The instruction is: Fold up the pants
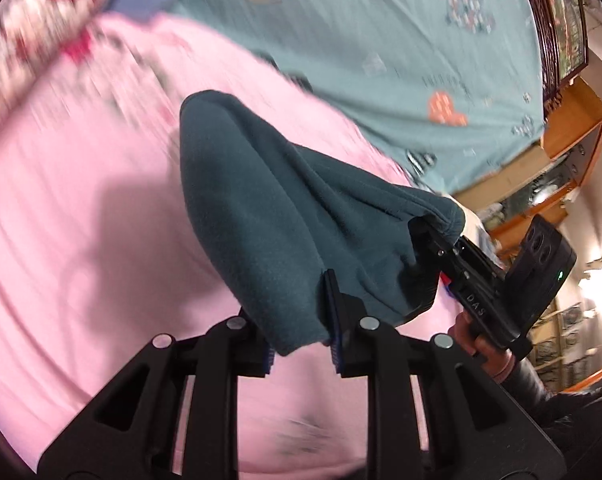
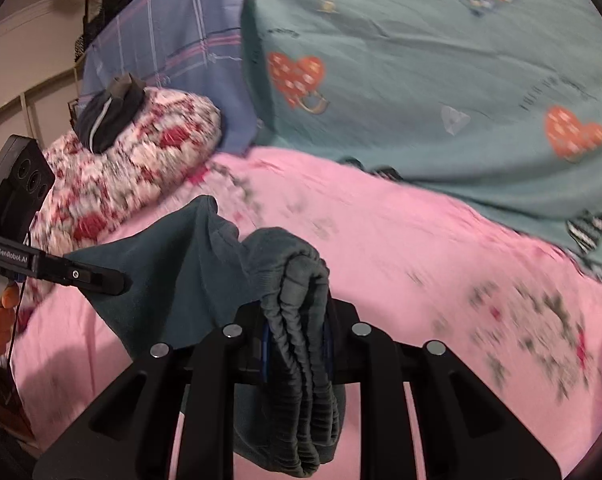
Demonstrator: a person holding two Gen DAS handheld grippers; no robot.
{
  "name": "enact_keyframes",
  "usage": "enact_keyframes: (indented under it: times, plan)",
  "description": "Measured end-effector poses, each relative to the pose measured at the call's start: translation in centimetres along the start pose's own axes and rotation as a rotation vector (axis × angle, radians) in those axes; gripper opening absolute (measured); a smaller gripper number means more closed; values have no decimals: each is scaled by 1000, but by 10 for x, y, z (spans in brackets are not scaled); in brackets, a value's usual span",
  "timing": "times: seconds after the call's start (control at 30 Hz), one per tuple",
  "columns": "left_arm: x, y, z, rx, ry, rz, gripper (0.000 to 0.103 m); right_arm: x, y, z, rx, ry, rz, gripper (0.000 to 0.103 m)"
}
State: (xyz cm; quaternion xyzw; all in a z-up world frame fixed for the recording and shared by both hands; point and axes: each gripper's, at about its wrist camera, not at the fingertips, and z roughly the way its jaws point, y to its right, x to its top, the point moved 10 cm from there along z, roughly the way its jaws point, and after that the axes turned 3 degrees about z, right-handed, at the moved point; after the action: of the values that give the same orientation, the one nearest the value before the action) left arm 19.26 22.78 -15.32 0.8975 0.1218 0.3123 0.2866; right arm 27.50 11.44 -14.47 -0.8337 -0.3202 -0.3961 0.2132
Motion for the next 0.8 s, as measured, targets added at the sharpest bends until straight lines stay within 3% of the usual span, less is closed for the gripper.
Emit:
enact_keyframes:
  times: [0.13,0.3,0.5,0.6,0.73,0.8]
  plan:
    - [52,-66,-26,58,36,30,21,42,-36,67,61,-20,55,20]
    - [81,-140,-28,129,26,101,21,51,-51,147,68,-108,42,20]
    - [58,-205,13,187,-85,71,21,3,-37,226,31,-292,111,20]
    - [41,-220,25,213,-122,100,21,-18,-24,236,51,-324,195,22]
    - [35,-225,31,257,-104,135,32,-17,-20,238,99,-347,283,25]
    - [40,-218,31,253,-94,115,27,-10,-24,233,109,-347,285,21]
